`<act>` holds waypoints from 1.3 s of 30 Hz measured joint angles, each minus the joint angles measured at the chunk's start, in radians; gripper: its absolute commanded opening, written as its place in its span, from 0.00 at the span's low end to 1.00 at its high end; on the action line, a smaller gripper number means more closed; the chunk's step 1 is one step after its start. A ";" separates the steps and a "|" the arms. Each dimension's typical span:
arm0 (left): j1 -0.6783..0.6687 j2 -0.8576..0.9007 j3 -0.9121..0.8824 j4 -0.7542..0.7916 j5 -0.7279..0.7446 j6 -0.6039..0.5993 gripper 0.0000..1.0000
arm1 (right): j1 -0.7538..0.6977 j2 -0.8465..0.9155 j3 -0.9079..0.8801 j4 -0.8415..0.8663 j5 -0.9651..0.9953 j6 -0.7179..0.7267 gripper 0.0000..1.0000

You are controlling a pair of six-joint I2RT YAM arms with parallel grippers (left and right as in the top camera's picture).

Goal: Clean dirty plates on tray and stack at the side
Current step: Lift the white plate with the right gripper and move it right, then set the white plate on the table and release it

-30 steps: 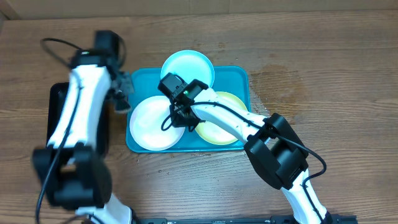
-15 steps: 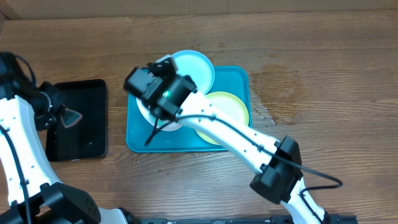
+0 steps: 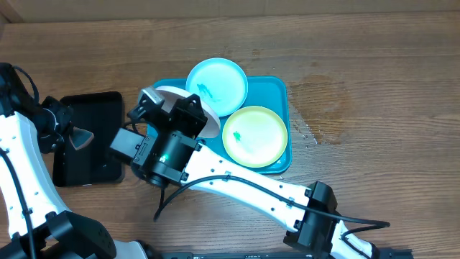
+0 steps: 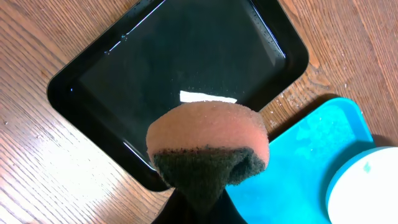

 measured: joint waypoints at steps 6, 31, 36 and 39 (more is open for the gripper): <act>0.000 0.000 0.000 0.001 0.000 0.000 0.04 | -0.008 0.000 0.000 0.000 -0.037 -0.029 0.04; 0.000 0.000 0.000 0.016 0.000 0.000 0.04 | -1.224 0.001 -0.048 -0.262 -1.416 0.074 0.04; 0.000 0.000 0.000 0.016 0.000 0.000 0.04 | -1.352 0.001 -0.159 -0.191 -1.377 0.059 0.04; 0.000 0.000 0.000 0.016 0.000 0.000 0.04 | -1.404 0.001 -0.230 -0.156 -1.364 0.055 0.04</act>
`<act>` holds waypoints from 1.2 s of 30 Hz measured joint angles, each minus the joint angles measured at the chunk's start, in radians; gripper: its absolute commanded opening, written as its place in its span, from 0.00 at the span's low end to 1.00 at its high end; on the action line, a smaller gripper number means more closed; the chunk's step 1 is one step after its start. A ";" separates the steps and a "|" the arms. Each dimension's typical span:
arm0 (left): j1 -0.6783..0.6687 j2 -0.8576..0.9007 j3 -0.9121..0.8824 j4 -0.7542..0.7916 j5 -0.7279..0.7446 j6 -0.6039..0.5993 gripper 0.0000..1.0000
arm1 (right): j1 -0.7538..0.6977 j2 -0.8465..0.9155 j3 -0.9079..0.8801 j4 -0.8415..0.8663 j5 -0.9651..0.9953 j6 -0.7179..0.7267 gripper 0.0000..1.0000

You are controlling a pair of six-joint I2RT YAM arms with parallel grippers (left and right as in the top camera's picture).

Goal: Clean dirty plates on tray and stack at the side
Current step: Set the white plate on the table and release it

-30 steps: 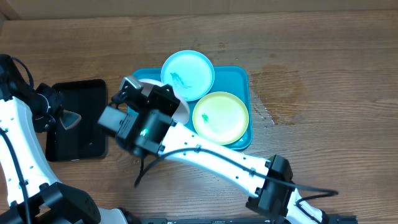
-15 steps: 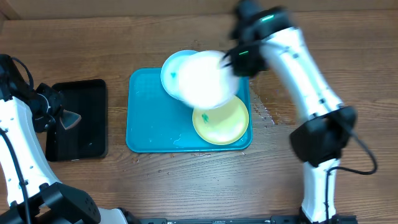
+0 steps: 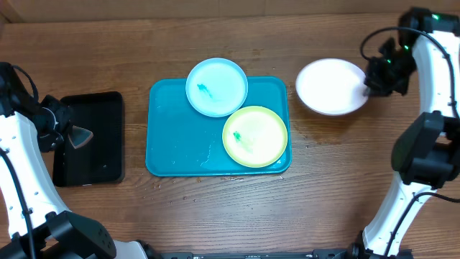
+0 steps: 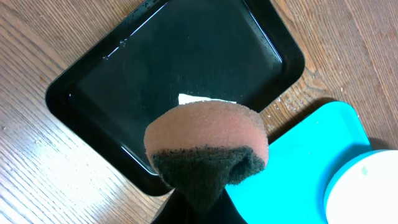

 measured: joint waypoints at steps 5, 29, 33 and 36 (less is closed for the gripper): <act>0.000 0.000 0.000 0.003 0.000 0.000 0.04 | -0.027 0.000 -0.115 0.087 0.041 -0.001 0.04; -0.052 0.000 0.000 0.019 0.000 0.000 0.04 | 0.119 -0.004 0.079 0.087 -0.220 -0.074 0.97; -0.080 0.000 0.000 0.026 0.000 0.004 0.04 | 0.309 -0.004 0.066 0.256 -0.230 -0.086 0.97; -0.094 0.000 0.000 0.030 0.000 0.005 0.04 | 0.440 0.000 0.049 0.353 -0.180 -0.074 0.97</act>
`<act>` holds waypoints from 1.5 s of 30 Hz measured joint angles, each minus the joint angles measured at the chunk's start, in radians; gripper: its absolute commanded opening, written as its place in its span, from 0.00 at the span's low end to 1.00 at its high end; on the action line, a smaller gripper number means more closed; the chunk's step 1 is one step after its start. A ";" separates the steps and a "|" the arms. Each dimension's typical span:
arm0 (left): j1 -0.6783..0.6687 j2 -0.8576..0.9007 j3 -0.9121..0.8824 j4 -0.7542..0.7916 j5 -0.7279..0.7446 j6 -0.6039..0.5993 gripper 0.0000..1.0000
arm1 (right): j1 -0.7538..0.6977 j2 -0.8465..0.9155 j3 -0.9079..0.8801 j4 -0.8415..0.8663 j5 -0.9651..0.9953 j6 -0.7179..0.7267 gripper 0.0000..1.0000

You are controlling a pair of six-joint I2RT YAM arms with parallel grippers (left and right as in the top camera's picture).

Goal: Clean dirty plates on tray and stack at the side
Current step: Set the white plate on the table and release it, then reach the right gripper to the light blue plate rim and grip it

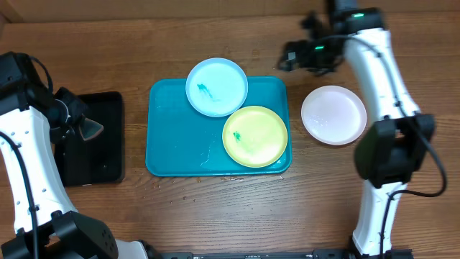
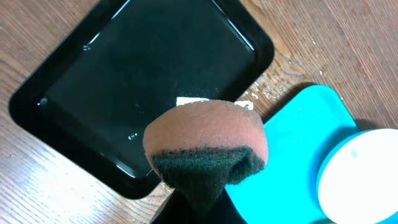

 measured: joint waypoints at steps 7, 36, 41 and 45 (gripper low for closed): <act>-0.021 0.000 0.000 0.003 0.000 0.003 0.04 | 0.212 0.071 -0.002 0.211 0.174 0.128 0.97; -0.023 0.000 -0.001 0.021 0.000 0.007 0.04 | 0.352 0.264 -0.006 0.283 0.259 0.171 0.07; -0.029 0.000 -0.001 0.021 0.000 0.007 0.04 | 0.439 0.264 -0.006 0.234 0.251 0.190 0.26; -0.045 0.000 -0.001 0.021 0.000 0.023 0.04 | 0.488 0.264 -0.006 0.238 0.252 0.204 0.41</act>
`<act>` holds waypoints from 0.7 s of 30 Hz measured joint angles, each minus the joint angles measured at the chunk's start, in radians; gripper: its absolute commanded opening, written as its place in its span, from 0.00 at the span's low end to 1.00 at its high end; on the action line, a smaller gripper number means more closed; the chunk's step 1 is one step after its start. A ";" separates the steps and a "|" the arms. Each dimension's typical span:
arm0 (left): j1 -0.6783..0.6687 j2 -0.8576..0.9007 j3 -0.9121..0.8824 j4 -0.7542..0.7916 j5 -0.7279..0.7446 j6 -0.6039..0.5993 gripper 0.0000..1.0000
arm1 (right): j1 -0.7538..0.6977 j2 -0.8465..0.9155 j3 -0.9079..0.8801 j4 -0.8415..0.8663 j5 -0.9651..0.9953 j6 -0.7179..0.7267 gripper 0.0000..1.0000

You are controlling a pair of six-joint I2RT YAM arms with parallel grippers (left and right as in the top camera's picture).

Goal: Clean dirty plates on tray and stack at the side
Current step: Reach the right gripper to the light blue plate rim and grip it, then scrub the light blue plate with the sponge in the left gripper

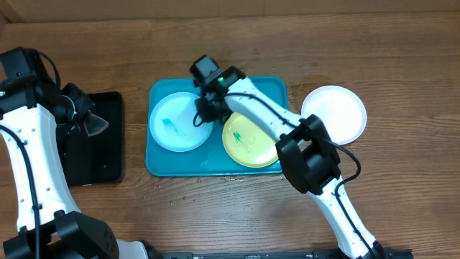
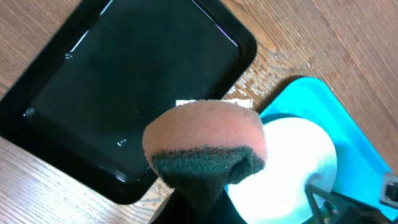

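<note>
A light blue plate (image 1: 172,124) with a green smear lies on the left half of the teal tray (image 1: 279,88). My right gripper (image 1: 202,115) is at the plate's right rim and looks shut on it. A yellow-green plate (image 1: 251,138), also smeared, sits on the tray's right half. A clean white plate (image 1: 334,114) rests on the table to the right of the tray. My left gripper (image 2: 199,190) is shut on an orange sponge (image 2: 205,134) with a dark scrub face, held over the gap between the black tray (image 2: 124,81) and the blue plate (image 2: 286,168).
The black tray (image 1: 108,155) holds shallow water at the table's left, under my left arm. Water drops speckle the wood (image 2: 273,59) between the two trays. The right arm's long white link crosses over the yellow-green plate.
My right gripper has moved from beyond the tray's far right corner to the blue plate's rim. The blue plate now lies on the tray's left half instead of its far edge. My left gripper shifted slightly toward the tray.
My right arm first reached across the tray's left side with the white plate. Then that plate was at the table's right with the gripper at its rim. Then it lay alone there. Now the gripper is on the blue plate. The left gripper kept the sponge throughout.
</note>
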 measured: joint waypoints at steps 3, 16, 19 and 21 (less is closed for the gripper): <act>-0.013 0.000 0.000 0.000 0.000 0.011 0.04 | 0.003 0.000 0.000 0.033 0.002 0.005 0.42; -0.078 0.000 -0.142 0.148 0.102 0.076 0.04 | -0.016 0.017 0.006 0.024 0.001 -0.047 0.04; -0.119 0.000 -0.195 0.216 0.169 0.096 0.04 | -0.019 0.017 0.017 -0.027 -0.016 -0.014 0.04; -0.158 0.000 -0.239 0.257 0.197 0.106 0.04 | -0.019 0.017 0.023 -0.076 -0.039 0.013 0.04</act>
